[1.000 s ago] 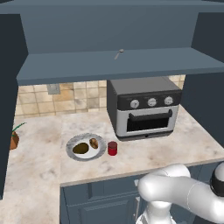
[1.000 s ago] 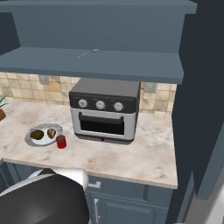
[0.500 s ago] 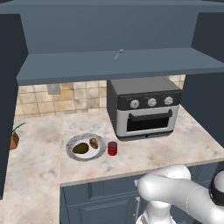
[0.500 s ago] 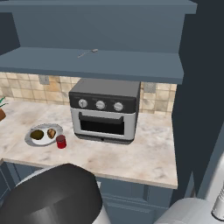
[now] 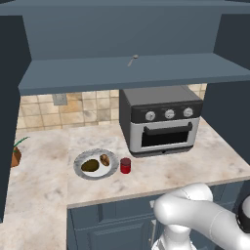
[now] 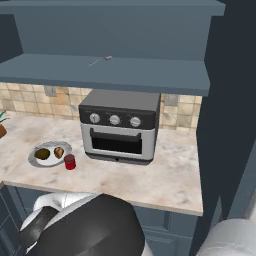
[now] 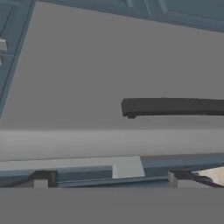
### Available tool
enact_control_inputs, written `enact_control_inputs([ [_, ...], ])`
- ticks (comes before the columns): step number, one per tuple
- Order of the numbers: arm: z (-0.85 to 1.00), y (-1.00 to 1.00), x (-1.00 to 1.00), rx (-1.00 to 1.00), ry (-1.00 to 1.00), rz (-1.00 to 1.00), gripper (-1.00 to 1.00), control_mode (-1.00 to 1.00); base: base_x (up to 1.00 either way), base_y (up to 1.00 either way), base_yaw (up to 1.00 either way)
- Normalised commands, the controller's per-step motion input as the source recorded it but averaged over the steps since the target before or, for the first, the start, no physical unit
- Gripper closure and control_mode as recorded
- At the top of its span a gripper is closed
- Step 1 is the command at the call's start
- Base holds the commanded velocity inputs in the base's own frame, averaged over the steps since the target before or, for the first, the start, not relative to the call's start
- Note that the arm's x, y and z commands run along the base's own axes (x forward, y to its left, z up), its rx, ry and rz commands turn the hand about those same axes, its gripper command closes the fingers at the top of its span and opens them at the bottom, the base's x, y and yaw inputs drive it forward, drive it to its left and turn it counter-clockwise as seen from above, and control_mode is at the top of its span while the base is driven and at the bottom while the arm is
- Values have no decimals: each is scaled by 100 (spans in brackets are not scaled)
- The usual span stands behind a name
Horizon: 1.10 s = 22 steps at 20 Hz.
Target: Pick the avocado and bread from the counter and place them on the plate. Then pick the jam from the cabinet and place it next to the plate. Lastly close the cabinet door.
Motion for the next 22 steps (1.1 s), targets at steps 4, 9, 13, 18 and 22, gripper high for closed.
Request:
enact_control_inputs([
  [4,0,-11,0,6,3,21,-100,-100,0,0,0],
  [9,1,-8,0,6,7,21,-100,-100,0,0,0],
  [13,4,-5,0,8,12,20,-100,-100,0,0,0],
  [18,7,-7,-1,9,8,21,-100,-100,0,0,0],
  [22,11,-9,-5,10,4,22,-100,-100,0,0,0],
])
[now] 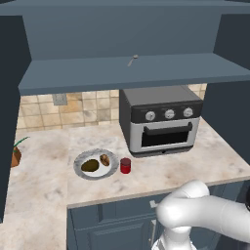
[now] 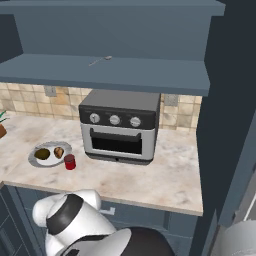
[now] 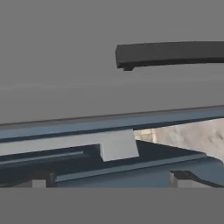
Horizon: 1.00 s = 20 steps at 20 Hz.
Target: Pick the avocado and bread from the counter and place them on the plate. Then pick the jam from the cabinet and place it next to the plate. Lastly close the cabinet door.
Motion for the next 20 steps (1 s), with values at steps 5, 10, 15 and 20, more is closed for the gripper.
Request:
enact_control_inputs([
  [5,16,-1,-1,6,6,21,-100,-100,0,0,0],
  [10,20,1,0,1,7,23,-100,-100,0,0,0],
  [15,21,4,4,0,9,24,-100,-100,0,0,0],
  [20,21,5,16,0,14,23,-100,-100,0,0,0],
])
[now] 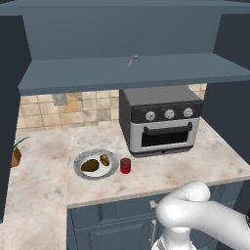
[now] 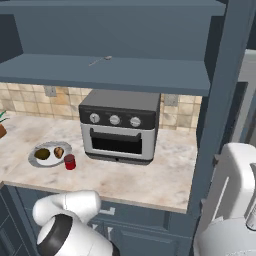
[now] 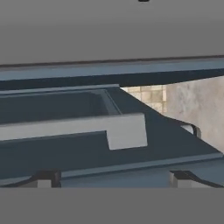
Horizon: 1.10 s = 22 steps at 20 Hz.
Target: Pick the avocado and bread from the counter and place them on the plate. Then pick the jam from the cabinet and place it next to the plate. Lastly close the cabinet door.
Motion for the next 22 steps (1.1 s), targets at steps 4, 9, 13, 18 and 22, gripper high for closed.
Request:
enact_control_inputs([
  [4,21,11,19,0,19,23,-100,-100,0,0,0],
  [9,17,23,21,0,20,23,-100,-100,0,0,0],
  [13,11,27,22,0,10,27,-100,-100,0,0,0],
  [18,9,28,33,0,10,22,-100,-100,0,0,0],
  [22,9,28,38,0,11,17,-100,-100,0,0,0],
])
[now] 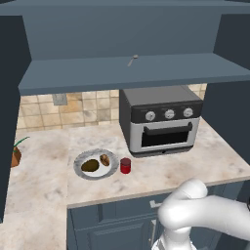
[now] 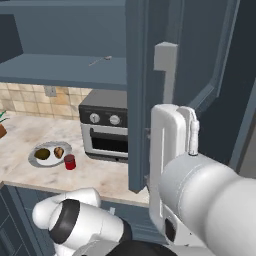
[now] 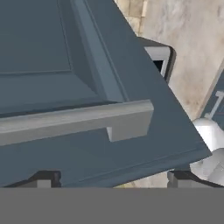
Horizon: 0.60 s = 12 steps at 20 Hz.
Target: Pick the avocado and bread from the counter and place them on the plate. Then pick the jam from the cabinet and place it next to the plate. Lastly close the cabinet door.
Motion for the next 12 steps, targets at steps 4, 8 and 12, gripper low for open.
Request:
enact_control_inputs([
  [4,3,31,40,0,9,14,-100,-100,0,0,0],
  [8,0,32,41,0,1,12,-100,-100,0,0,0],
  [12,-14,39,31,0,-2,12,-100,-100,0,0,0],
])
